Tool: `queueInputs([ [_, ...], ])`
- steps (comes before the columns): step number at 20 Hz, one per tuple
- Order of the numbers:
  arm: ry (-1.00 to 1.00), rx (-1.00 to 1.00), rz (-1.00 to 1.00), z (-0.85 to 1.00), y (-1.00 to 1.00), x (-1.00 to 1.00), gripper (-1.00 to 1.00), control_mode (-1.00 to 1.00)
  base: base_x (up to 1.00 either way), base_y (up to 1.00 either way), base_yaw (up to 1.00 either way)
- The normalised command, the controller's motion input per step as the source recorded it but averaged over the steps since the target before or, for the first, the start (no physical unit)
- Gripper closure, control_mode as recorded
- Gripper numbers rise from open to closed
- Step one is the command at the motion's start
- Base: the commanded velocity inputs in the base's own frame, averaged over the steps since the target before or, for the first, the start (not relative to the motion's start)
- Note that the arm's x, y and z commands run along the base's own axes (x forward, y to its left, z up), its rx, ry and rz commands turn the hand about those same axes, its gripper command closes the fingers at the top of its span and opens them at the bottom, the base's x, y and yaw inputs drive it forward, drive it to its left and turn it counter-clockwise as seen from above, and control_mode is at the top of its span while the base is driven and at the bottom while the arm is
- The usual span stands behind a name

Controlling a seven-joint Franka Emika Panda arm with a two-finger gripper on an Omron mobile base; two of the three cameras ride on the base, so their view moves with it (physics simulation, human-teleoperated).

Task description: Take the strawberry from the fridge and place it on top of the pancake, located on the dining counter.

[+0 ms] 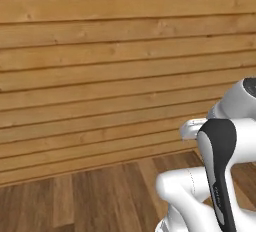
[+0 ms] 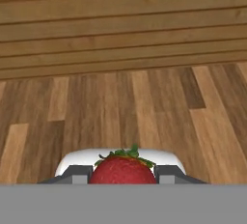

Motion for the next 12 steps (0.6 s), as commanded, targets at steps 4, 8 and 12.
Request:
queueInputs([
  [4,0.0,0.0,0.0,0.0,0.0,0.0,1.0,1.0,1.0,0.35,0.06],
  [8,0.0,0.0,0.0,0.0,0.0,0.0,1.0,1.0,1.0,0.5,0.42],
  [12,0.0,0.0,0.0,0.0,0.0,0.0,1.0,1.0,1.0,0.51,0.59],
])
